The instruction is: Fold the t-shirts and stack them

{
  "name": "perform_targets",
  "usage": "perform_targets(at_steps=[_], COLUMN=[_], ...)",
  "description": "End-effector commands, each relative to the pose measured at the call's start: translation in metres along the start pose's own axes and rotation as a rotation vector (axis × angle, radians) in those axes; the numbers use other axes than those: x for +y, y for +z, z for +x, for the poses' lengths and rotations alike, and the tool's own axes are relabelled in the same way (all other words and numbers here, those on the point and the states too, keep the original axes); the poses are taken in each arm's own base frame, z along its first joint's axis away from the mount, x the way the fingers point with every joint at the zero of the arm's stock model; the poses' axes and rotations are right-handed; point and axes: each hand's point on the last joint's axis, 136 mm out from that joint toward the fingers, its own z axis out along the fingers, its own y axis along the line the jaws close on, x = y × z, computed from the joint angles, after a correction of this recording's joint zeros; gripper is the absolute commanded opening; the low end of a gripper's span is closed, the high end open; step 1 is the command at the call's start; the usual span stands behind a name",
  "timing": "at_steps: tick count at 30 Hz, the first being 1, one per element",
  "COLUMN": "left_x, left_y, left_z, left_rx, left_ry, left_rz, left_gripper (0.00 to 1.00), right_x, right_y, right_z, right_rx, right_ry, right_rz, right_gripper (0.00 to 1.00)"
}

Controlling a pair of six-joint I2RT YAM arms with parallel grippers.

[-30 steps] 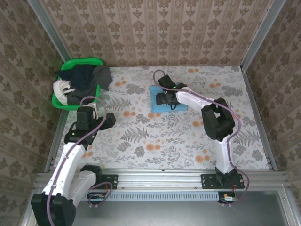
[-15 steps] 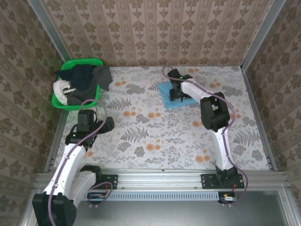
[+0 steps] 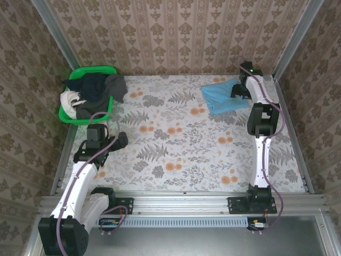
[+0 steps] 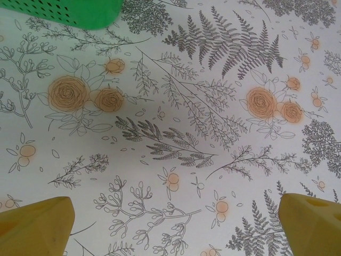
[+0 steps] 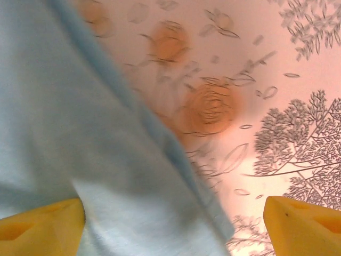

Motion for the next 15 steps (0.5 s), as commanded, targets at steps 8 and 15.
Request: perform_targets(at_steps=[8,15], left_x=[0.001,0.000], left_y=[0.001,0.002], left_z=[-0.001,0.000], left_rx=[0.003,0.004], left_ry=[0.007,0.005], left_rz=[0.004,0.011], left_gripper=[1.00,1.00], right_x=[-0.013,0.069], right_y=[-0.057,-0.110], right_z=[-0.002,0.012], right_rx=[-0.042,-0.237], right_ry=[0.067,-0.111], right_rz=[-0.060,-0.107], right_gripper=[0.88,0.93])
